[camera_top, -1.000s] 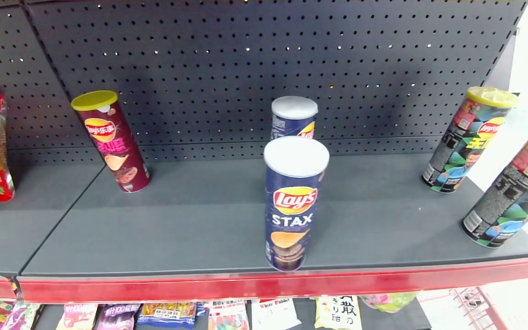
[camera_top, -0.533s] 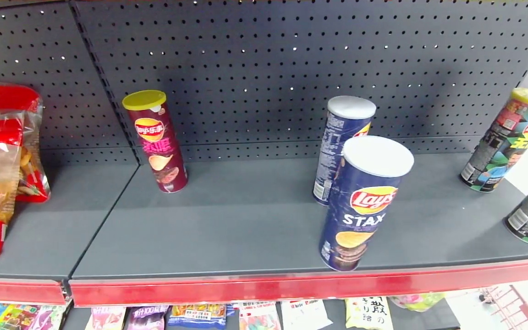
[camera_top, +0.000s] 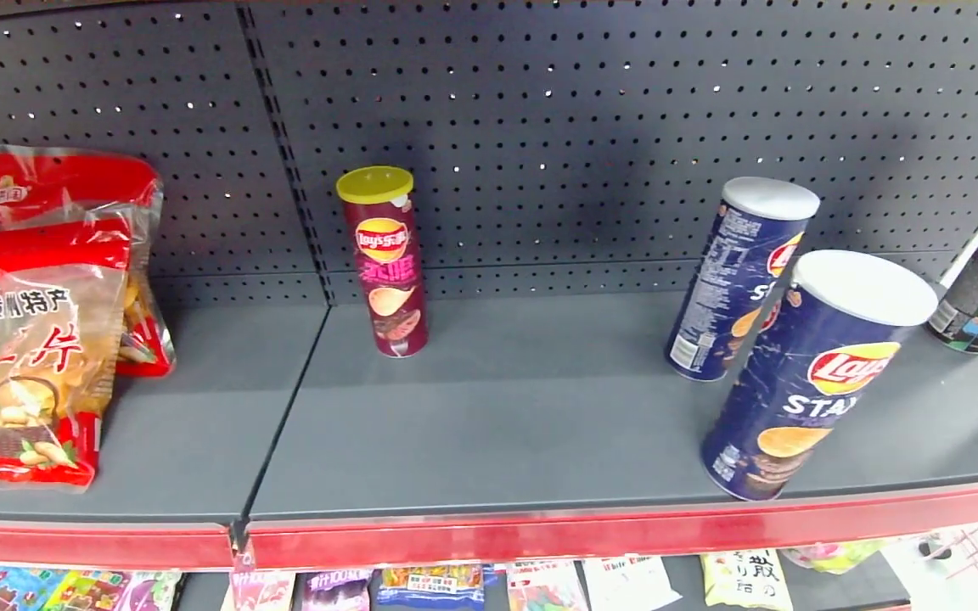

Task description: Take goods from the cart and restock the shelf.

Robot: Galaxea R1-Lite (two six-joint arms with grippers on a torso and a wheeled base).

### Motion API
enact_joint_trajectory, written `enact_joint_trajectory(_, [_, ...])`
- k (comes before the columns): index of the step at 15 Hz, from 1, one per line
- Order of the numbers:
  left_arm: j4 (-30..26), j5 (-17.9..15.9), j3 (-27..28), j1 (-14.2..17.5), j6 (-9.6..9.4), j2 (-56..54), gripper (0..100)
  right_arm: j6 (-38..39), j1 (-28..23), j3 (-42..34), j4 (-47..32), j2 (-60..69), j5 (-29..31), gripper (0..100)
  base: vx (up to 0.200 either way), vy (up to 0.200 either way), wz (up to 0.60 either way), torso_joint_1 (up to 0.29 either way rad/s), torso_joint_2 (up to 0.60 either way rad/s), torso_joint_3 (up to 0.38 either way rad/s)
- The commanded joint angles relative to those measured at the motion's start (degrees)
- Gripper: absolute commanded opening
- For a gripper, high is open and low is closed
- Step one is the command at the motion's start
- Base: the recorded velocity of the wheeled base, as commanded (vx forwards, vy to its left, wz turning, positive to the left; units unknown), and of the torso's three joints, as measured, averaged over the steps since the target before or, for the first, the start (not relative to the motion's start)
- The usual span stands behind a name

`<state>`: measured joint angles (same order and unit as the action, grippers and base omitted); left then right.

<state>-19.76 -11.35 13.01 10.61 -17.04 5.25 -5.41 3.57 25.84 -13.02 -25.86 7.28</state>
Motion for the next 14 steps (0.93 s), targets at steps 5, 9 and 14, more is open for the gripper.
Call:
enact_joint_trajectory(5, [0.1, 0.0, 0.0, 0.0, -0.01, 0.0, 100, -0.4, 0.0, -1.6, -0.6, 7.2, 0.0, 0, 0.000, 0.080, 0.00, 0.001, 0.00, 0.001])
enact_joint_trajectory(9, [0.1, -1.1, 0.0, 0.0, -1.33, 0.0, 100, -1.5, 0.0, -6.3, -0.8, 15.3, -0.1, 0, 0.000, 0.000, 0.00, 0.000, 0.00, 0.000])
enact_joint_trajectory(14, [0.1, -10.8, 3.8, -0.8, -2.29, 5.7, 100, -2.0, 0.0, -6.7, -0.1, 15.5, -3.2, 0, 0.000, 0.000, 0.00, 0.000, 0.00, 0.000])
